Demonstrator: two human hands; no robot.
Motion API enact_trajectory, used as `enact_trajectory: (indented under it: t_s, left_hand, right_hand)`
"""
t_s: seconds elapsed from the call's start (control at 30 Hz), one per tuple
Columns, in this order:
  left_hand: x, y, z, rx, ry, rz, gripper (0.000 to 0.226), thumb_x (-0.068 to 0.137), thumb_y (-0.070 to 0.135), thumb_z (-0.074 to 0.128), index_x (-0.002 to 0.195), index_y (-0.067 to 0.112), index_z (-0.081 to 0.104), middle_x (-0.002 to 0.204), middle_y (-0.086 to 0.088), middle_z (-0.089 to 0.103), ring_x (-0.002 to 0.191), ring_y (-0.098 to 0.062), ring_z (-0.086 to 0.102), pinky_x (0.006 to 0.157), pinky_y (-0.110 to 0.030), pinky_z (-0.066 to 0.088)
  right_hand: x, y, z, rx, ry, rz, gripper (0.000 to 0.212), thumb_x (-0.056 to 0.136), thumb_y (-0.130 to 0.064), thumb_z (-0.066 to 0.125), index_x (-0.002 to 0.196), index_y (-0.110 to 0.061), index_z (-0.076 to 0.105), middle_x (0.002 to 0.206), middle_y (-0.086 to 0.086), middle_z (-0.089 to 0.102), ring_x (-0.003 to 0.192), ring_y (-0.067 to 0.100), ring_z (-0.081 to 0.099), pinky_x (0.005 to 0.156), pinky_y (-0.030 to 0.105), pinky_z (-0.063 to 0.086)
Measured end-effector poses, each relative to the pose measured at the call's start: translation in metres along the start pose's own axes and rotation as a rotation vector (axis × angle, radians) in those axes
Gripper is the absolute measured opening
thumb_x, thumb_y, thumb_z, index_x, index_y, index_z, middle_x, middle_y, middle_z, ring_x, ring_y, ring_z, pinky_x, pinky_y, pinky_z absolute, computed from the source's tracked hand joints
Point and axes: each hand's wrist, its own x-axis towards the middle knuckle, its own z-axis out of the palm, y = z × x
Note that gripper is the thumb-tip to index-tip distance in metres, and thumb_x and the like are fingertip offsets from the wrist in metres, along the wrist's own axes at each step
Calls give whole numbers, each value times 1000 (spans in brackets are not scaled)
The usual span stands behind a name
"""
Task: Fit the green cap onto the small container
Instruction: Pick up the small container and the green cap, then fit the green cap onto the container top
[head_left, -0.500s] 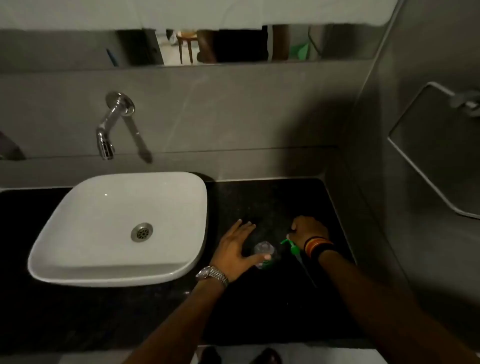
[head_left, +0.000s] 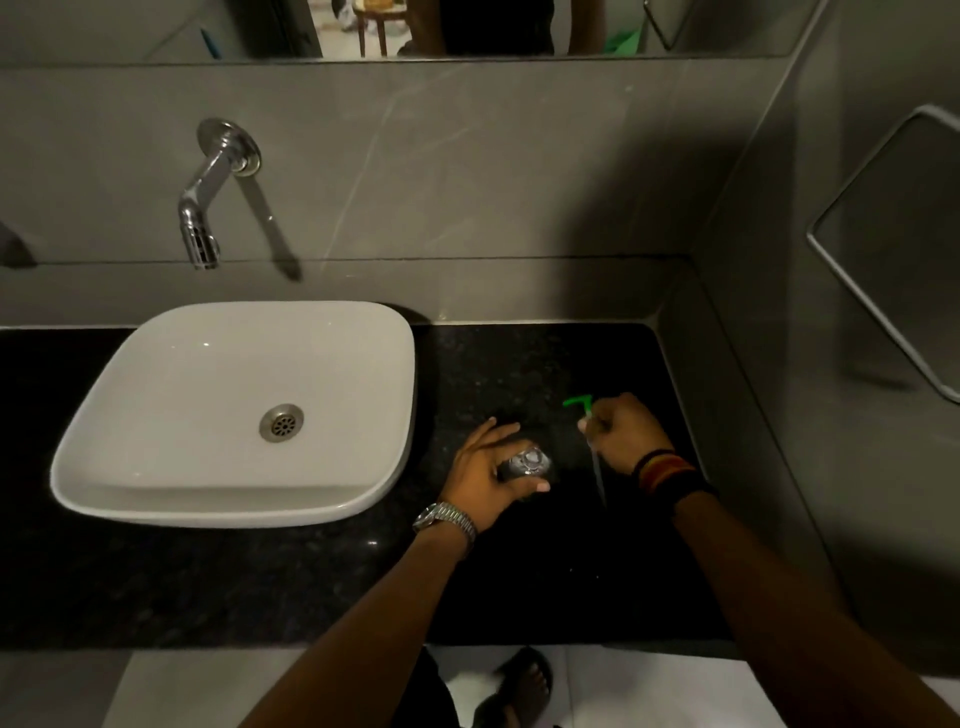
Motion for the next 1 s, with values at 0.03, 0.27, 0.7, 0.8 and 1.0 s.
enact_trajectory:
  t_s: [0.03, 0.27, 0.7, 0.8, 1.0]
  left_hand:
    - [-1, 0, 1, -16, 8, -14, 62, 64, 55, 86, 121, 35, 70, 141, 23, 49, 144, -1, 24, 117, -23, 20]
    - [-5, 4, 2, -56, 35, -33, 58, 62, 53, 88, 117, 39, 71, 145, 12, 54, 145, -6, 26, 115, -25, 23]
    - [-6, 4, 6, -9, 107, 20, 59, 63, 62, 82, 118, 43, 70, 145, 8, 55, 148, -15, 28, 122, -36, 26]
    - [-5, 3, 5, -1, 100, 20, 62, 63, 64, 80, 119, 40, 70, 146, 8, 54, 148, -13, 25, 122, -39, 27]
    - [-6, 4, 4, 12, 106, 34, 60, 64, 55, 84, 118, 31, 74, 147, 5, 54, 149, -18, 26, 121, -46, 28]
  right_hand:
    - [-7, -1, -12, 89, 63, -41, 25, 91, -30, 64, 88, -6, 69, 102, 22, 67, 93, 37, 65, 84, 40, 53]
    - [-67, -36, -52, 548, 369, -326, 24, 87, -46, 65, 98, -25, 63, 103, -5, 61, 87, 0, 61, 75, 14, 49]
    - [-61, -25, 31, 292, 193, -296, 26, 86, -31, 69, 111, -25, 70, 109, -13, 59, 88, 2, 59, 73, 3, 40]
    - [-55, -24, 42, 196, 129, -275, 31, 84, -37, 69, 113, -24, 69, 113, -7, 63, 93, 13, 63, 79, 25, 53]
    - [-50, -27, 46, 149, 205, -170, 36, 63, -60, 74, 82, -31, 65, 83, -12, 61, 73, 7, 61, 67, 32, 54]
